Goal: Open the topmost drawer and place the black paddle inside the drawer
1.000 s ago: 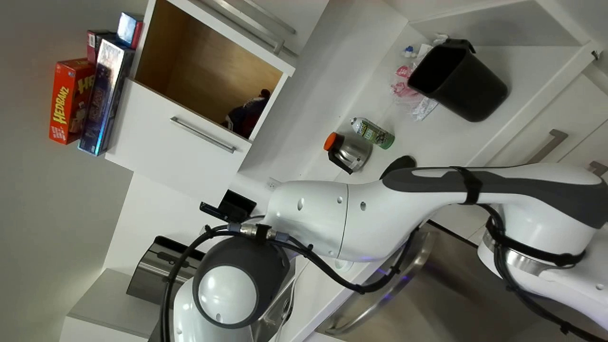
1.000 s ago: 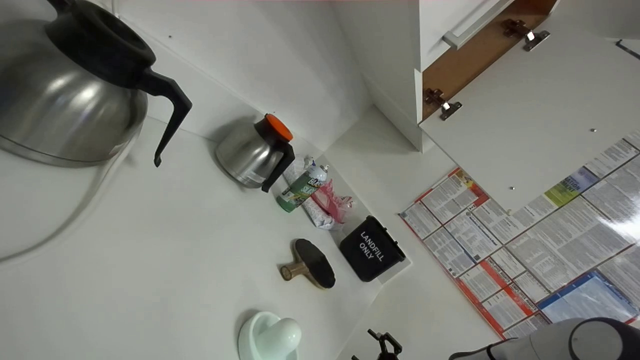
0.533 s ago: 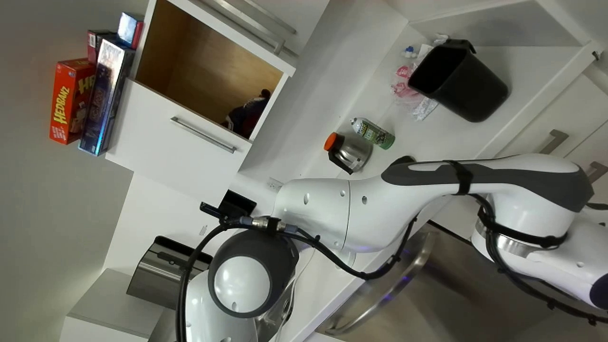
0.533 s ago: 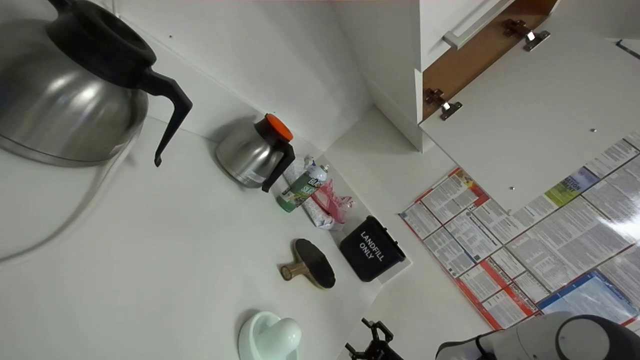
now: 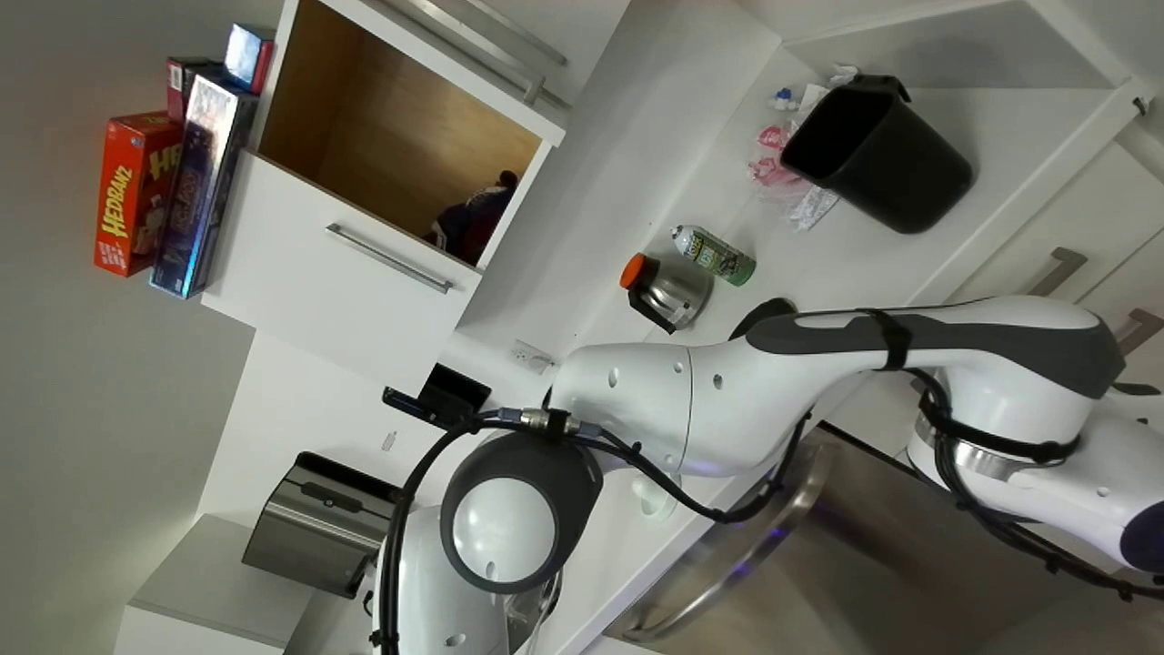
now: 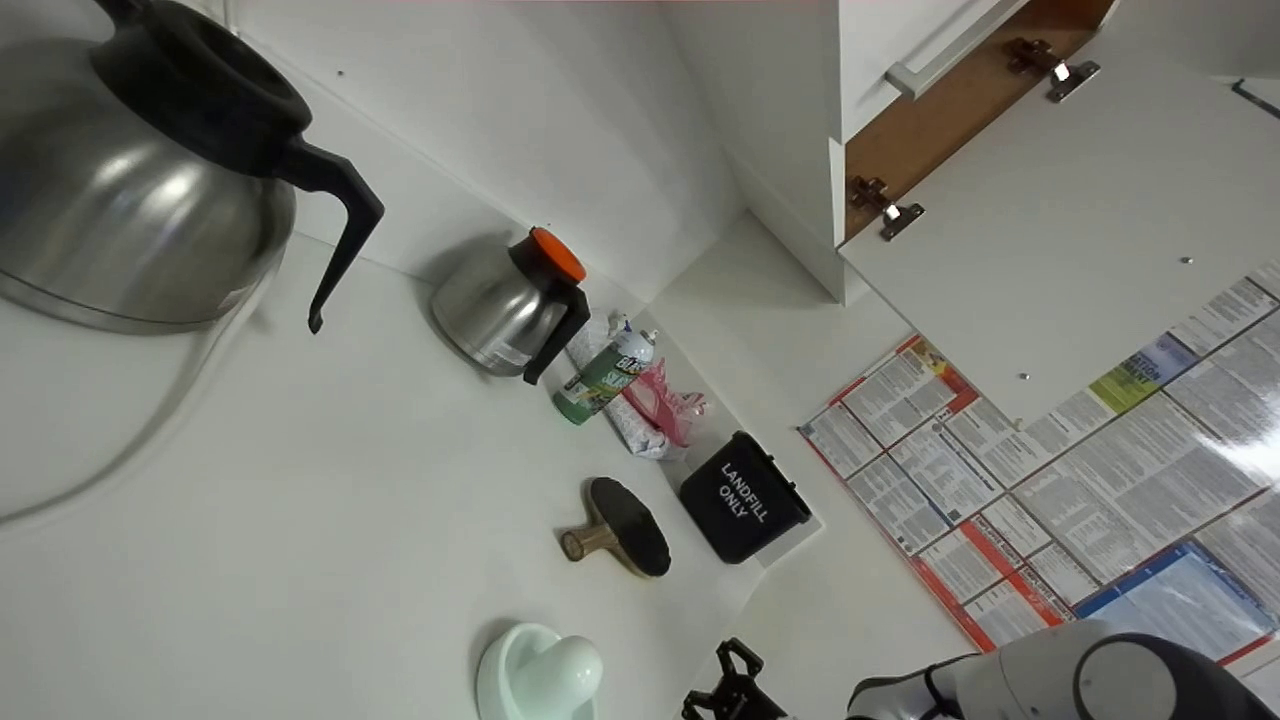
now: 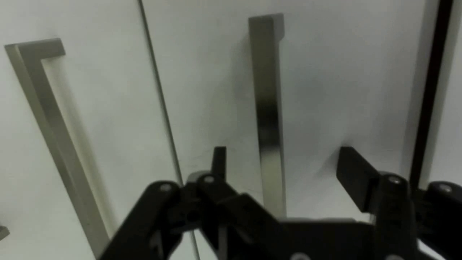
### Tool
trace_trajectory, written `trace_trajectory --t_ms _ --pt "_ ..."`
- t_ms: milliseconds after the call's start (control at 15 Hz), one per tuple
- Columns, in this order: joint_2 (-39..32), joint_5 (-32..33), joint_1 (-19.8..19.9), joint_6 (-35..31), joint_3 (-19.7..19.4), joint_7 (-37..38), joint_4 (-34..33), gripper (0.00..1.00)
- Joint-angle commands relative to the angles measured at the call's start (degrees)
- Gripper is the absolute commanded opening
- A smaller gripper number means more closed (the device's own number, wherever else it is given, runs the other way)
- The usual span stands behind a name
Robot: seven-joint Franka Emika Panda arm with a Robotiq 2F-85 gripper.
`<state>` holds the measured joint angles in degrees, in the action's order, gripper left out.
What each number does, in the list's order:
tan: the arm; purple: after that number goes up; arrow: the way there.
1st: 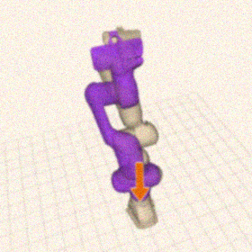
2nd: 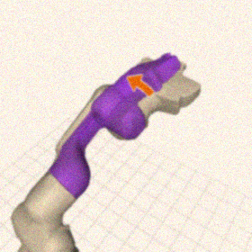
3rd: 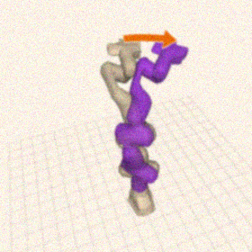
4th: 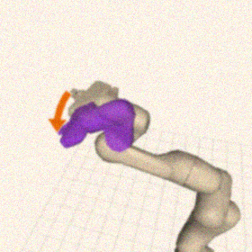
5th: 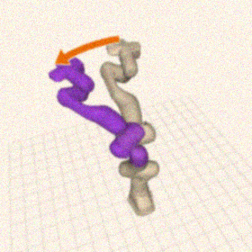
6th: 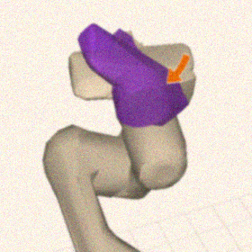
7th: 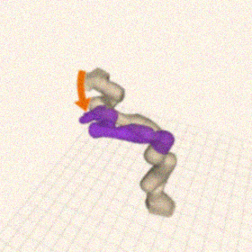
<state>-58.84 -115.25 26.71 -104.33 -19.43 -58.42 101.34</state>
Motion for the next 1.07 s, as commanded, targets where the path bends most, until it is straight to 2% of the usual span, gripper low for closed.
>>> trace_trajectory --t_ms 0,400,467,600,1000 --pt "-1.0 -1.6 -0.7 -1.3 0.1 1.2 -1.9 0.49" --pt "-0.9 -2.7 -0.4 -0.8 0.3 1.2 -1.6 0.04" --pt "-1.1 -2.9 0.0 -0.3 0.3 1.1 -1.4 0.01" --pt "-1.1 -3.3 0.8 0.9 0.4 0.5 -0.9 0.05" --pt "-4.3 -3.7 6.3 9.1 -0.2 0.8 -0.1 0.05"
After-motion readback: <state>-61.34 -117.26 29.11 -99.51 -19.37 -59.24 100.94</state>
